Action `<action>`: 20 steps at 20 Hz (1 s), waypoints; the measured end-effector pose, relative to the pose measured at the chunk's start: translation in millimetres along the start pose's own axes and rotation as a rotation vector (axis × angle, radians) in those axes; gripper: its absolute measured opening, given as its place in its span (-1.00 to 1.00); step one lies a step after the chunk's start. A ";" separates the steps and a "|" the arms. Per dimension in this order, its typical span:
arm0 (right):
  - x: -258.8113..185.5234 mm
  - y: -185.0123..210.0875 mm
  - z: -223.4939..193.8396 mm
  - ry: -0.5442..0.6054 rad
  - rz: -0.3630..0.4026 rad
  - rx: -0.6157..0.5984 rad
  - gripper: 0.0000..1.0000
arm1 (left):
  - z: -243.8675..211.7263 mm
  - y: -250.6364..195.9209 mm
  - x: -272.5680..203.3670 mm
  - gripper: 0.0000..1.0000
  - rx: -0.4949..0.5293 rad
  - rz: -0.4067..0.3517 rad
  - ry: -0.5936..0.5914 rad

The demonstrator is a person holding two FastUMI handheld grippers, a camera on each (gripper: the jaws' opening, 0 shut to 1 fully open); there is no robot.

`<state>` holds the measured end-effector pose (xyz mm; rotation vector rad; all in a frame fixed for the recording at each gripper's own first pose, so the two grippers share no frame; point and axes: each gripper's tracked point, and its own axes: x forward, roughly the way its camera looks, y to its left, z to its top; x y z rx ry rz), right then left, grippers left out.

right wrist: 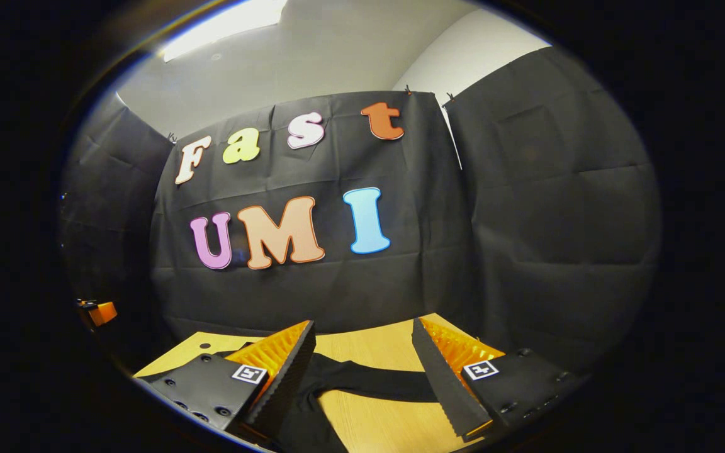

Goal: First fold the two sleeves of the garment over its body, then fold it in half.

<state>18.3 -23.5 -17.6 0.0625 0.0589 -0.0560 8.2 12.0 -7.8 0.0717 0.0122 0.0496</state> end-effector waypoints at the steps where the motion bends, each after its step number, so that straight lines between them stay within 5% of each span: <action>1: 1.1 -0.5 -0.8 0.001 0.002 -0.002 0.94 | 1.9 1.2 -0.5 0.84 -0.003 0.004 -0.002; 10: 17.0 -12.2 1.4 0.006 -0.002 0.009 0.94 | 2.7 19.8 -11.1 0.84 0.000 0.066 0.000; 20: 96.5 -99.4 -62.8 0.175 -0.172 0.066 0.94 | 6.5 49.9 -30.7 0.83 0.028 0.155 -0.004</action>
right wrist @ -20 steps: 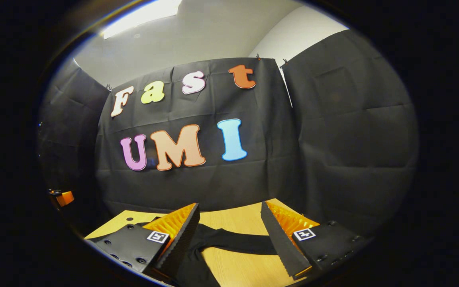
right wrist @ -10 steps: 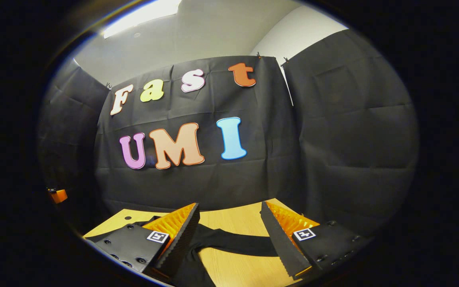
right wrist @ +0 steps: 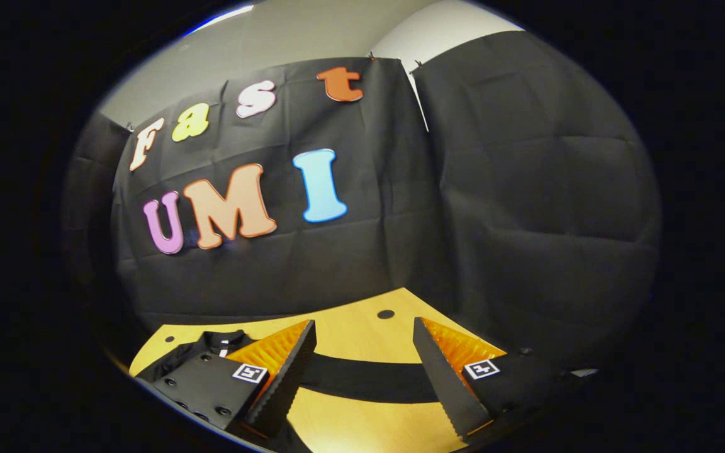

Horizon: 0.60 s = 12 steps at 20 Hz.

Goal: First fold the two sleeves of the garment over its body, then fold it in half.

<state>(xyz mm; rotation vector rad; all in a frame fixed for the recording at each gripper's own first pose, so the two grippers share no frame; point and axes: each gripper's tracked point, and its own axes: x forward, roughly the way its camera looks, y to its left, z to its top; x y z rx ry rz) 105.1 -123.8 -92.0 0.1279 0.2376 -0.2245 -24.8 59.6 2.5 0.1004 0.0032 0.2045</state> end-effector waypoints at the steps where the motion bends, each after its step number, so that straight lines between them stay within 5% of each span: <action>1: 11.1 -8.6 -7.1 0.015 -0.018 -0.001 0.95 | 0.5 4.0 -0.8 0.83 0.015 0.009 -0.001; 11: 99.3 -74.9 -125.6 0.334 -0.148 -0.058 0.86 | -9.9 2.5 -11.8 0.84 0.001 0.039 0.041; 12: 104.9 -79.2 -133.7 0.365 -0.156 -0.057 0.96 | -11.3 1.9 -14.0 0.84 -0.004 0.041 0.045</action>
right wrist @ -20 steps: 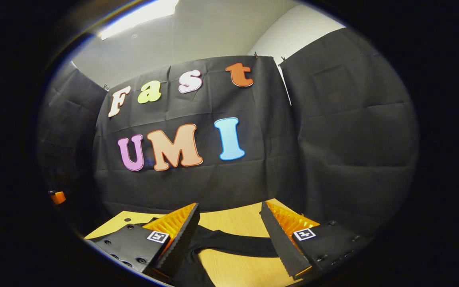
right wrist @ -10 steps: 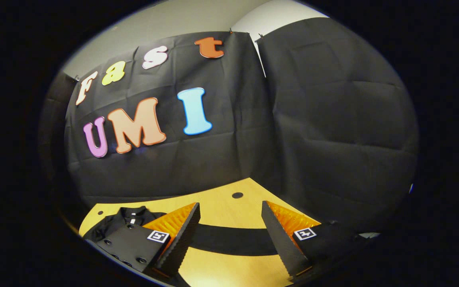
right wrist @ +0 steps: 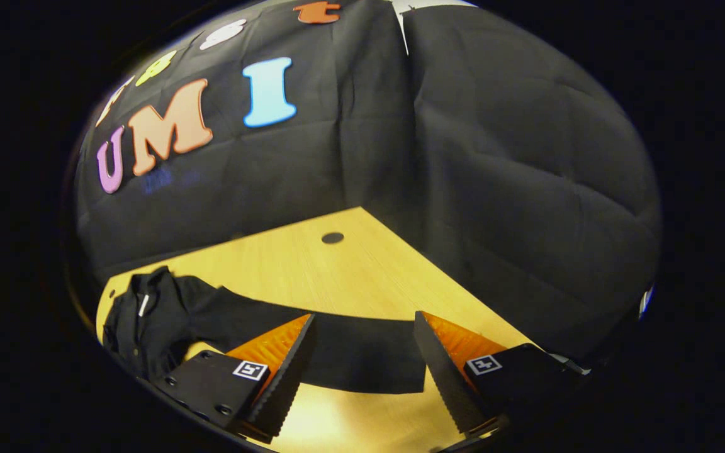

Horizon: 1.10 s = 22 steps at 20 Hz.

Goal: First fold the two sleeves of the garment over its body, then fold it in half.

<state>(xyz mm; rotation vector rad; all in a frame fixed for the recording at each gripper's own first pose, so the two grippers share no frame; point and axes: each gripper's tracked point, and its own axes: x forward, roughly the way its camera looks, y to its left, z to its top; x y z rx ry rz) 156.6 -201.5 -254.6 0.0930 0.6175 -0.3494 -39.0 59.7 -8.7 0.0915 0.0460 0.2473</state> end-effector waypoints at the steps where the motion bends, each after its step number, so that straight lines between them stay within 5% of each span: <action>1: 12.6 -4.6 -5.6 0.029 -0.010 0.003 0.97 | -4.8 -1.6 -1.2 0.84 -0.003 -0.001 0.013; 13: 39.0 -18.9 -37.0 0.243 -0.037 -0.031 0.97 | -19.0 1.9 -11.5 0.84 0.007 0.044 0.053; 19: 41.3 -20.8 -36.7 0.211 -0.038 -0.031 0.99 | -28.7 -9.1 -10.6 0.86 0.010 0.029 0.081; 22: 31.3 -17.4 -17.5 0.208 -0.016 -0.043 0.76 | -27.7 -11.9 -8.5 0.84 -0.006 0.021 0.073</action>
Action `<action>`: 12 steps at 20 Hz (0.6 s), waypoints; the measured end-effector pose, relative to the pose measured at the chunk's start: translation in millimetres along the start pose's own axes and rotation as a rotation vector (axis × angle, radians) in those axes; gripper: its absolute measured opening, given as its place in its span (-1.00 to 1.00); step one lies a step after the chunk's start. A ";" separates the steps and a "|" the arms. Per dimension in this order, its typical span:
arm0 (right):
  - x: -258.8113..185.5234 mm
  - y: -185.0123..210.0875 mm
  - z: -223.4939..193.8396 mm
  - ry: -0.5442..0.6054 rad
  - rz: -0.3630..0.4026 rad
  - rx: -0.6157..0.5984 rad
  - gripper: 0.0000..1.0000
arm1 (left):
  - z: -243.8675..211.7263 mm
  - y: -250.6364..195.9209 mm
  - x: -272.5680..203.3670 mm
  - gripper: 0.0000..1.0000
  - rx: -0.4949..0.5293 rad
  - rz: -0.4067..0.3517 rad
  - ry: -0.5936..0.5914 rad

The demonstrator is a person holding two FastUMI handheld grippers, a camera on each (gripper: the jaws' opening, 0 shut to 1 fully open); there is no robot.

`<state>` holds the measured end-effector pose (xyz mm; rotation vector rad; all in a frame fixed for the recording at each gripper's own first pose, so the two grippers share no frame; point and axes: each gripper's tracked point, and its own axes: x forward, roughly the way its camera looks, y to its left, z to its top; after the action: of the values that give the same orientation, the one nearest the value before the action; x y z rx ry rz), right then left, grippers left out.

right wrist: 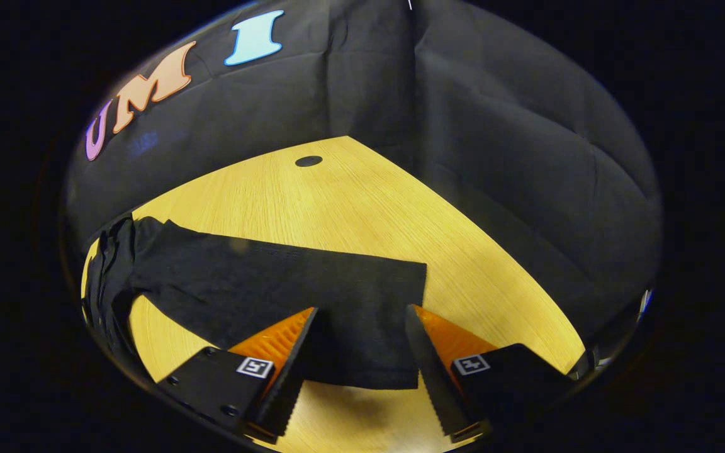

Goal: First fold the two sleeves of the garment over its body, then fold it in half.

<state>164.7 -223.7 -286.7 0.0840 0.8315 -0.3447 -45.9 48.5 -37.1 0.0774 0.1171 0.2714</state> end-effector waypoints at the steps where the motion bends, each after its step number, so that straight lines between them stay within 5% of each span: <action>1: -0.3 2.7 2.6 -0.002 0.002 0.002 0.42 | -0.8 -1.0 0.7 0.84 0.002 -0.002 0.001; 2: 0.0 5.1 2.3 -0.001 0.011 0.002 0.32 | -1.8 -2.1 1.5 0.84 0.001 -0.004 0.002; 6: 3.2 16.9 -4.1 -0.007 0.007 0.000 -0.64 | -10.4 -1.9 2.0 0.84 -0.021 -0.007 0.024; 12: 2.7 13.4 -5.6 0.007 0.012 -0.043 -0.94 | -11.5 -0.3 2.3 0.84 -0.038 0.003 0.025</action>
<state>166.8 -210.6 -293.3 0.0499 0.8452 -0.3151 -45.0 49.5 -48.7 0.0368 0.1370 0.2775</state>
